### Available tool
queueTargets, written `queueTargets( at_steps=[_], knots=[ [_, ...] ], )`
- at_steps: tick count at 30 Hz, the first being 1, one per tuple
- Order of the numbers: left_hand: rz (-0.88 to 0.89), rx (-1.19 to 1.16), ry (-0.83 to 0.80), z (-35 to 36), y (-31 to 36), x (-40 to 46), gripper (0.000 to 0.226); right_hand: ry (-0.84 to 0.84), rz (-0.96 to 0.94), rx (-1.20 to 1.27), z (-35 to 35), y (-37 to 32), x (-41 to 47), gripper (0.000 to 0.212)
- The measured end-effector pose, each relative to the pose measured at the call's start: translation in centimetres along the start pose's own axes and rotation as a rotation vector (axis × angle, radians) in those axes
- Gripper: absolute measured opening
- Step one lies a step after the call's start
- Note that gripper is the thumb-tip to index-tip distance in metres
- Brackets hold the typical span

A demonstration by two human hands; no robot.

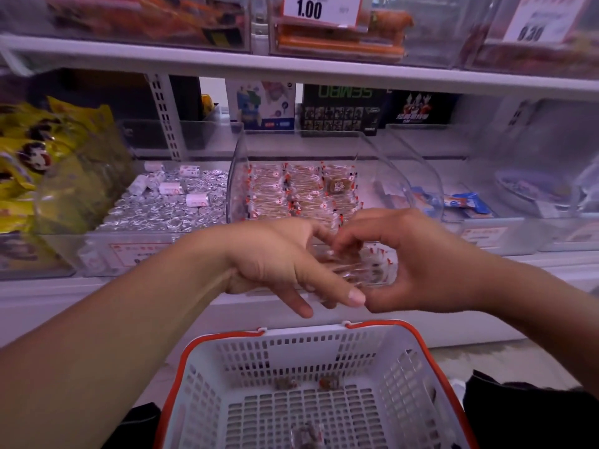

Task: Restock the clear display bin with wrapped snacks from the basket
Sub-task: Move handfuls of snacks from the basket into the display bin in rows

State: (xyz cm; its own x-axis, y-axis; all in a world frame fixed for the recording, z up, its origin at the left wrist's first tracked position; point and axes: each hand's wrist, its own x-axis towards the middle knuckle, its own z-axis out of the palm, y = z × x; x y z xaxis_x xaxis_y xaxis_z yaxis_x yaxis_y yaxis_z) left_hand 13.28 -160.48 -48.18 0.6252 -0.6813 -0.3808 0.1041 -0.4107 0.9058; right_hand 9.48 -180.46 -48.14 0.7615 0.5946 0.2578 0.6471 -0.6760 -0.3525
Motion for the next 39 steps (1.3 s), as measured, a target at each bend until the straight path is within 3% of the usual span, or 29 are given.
queueTargets(
  at_steps=[5,7,9,10,11,13,18,25,30,39],
  knots=[
    [0.108,-0.13,-0.005,-1.5,0.2,-0.3,0.065,-0.029,0.072,-0.077,-1.3,0.0,1.2,0.03],
    [0.214,-0.195,0.221,-2.1,0.4,0.2,0.048,0.005,0.152,-0.068,-3.2,1.4,3.0,0.027],
    [0.381,0.131,0.629,-3.0,-0.1,1.2,0.024,-0.004,0.233,-0.205,-5.2,3.9,5.8,0.026],
    [0.463,0.445,0.778,-3.5,-0.5,1.6,0.016,-0.046,0.255,-0.347,-5.8,5.3,7.4,0.026],
    [0.496,0.721,0.828,-3.7,-0.8,2.0,0.012,-0.11,0.274,-0.489,-6.0,6.7,9.0,0.027],
    [0.453,1.041,0.808,-3.9,-1.5,2.6,0.013,-0.269,0.342,-0.683,-5.2,9.2,12.0,0.031],
    [0.399,1.15,0.811,-4.7,-2.0,3.5,0.013,-0.457,0.471,-0.766,-1.3,13.6,16.0,0.035],
    [0.396,1.172,0.803,-5.1,-2.3,4.1,0.015,-0.435,0.498,-0.697,-0.5,15.4,16.3,0.051],
    [0.41,1.186,0.807,-5.2,-2.6,4.3,0.015,-0.367,0.476,-0.759,-0.5,15.3,16.0,0.049],
    [0.431,1.198,0.824,-5.2,-2.8,4.6,0.015,-0.282,0.518,-0.658,0.7,14.9,15.6,0.044]
  ],
)
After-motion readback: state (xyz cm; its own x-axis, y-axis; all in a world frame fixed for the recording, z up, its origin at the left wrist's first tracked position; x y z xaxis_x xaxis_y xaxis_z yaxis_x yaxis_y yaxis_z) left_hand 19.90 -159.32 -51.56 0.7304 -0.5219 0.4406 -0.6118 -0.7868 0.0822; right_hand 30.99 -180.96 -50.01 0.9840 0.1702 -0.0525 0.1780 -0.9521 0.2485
